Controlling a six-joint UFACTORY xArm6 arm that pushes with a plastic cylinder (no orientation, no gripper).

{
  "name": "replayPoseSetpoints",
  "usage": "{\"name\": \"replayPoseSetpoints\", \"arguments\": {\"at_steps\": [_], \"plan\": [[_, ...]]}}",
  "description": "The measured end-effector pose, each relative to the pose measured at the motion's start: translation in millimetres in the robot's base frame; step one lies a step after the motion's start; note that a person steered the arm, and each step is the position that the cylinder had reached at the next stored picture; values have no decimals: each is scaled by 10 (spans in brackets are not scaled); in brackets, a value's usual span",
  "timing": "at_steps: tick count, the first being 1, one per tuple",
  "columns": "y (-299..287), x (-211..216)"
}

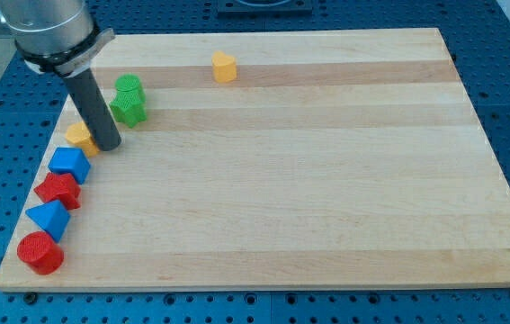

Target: Push the green star towards the line of blocks

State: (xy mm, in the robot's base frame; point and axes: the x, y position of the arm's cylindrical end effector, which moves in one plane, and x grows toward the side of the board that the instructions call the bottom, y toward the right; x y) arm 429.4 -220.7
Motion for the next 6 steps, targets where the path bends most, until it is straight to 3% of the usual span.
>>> {"name": "replayPoseSetpoints", "arguments": {"at_steps": [2, 3, 6], "plan": [[153, -1], [517, -59], [766, -582]]}}
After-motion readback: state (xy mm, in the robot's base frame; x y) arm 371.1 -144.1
